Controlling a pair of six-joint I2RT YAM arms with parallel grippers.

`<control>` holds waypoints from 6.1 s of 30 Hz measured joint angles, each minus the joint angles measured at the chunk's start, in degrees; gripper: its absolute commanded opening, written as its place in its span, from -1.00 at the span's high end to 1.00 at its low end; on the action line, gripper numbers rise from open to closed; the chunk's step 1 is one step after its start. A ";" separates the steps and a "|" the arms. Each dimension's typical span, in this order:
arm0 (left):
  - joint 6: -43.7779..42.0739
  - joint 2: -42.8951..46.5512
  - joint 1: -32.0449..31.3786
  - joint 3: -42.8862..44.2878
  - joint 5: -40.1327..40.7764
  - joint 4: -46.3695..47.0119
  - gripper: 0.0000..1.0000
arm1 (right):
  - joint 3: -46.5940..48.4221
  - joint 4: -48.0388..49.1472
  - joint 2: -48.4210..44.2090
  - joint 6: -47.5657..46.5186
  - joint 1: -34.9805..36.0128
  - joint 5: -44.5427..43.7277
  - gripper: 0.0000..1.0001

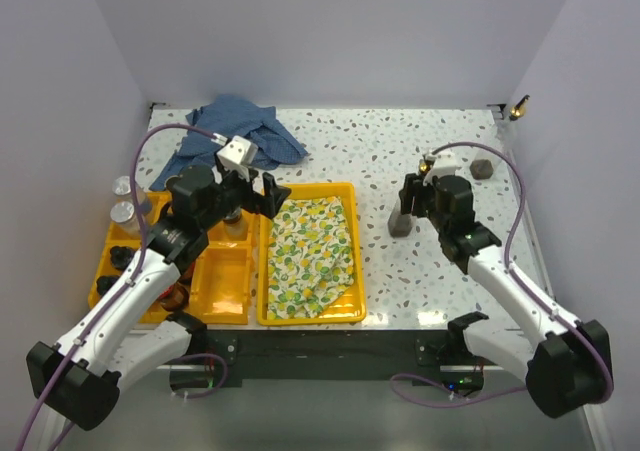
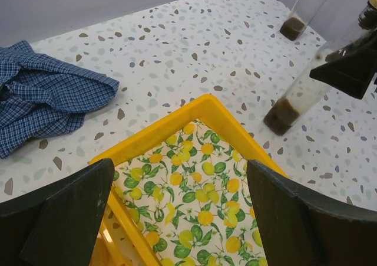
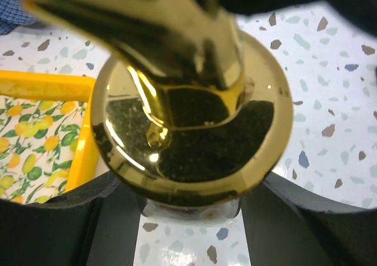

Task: Organize the condiment bottles
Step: Place the bottle at the center of the board, then pick up the bottle from the center of the board, then place the bottle in the storage box.

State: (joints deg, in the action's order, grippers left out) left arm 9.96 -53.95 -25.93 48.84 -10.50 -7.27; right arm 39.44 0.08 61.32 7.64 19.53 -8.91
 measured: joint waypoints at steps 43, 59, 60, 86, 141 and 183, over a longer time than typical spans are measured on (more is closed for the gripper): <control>0.13 -1.62 -0.85 -2.32 -4.68 4.72 -1.00 | 2.99 -25.49 -25.03 8.44 16.20 -0.42 -0.97; -3.19 -20.48 -23.85 1.84 -1.75 17.55 -1.00 | 25.83 -38.07 -40.37 10.19 16.22 7.72 -0.97; -3.63 -22.10 -24.48 2.27 -1.57 18.12 -1.00 | 26.99 -38.45 -40.96 10.19 16.22 7.72 -0.97; -10.56 -47.93 -29.35 20.00 -4.81 25.03 0.01 | 31.36 -42.95 -44.72 7.37 16.22 5.01 -0.97; 4.48 4.44 -28.87 8.63 58.45 -28.68 1.00 | 21.92 -43.08 -43.21 9.42 16.22 -0.15 -0.97; 14.23 21.68 -28.83 -22.08 73.35 -12.61 -0.99 | 19.76 -42.62 -40.74 10.40 16.22 2.75 -0.97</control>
State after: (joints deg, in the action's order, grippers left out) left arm 24.18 -32.27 -54.76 26.76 62.85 -19.88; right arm 59.20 -42.54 20.58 18.04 35.75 -6.15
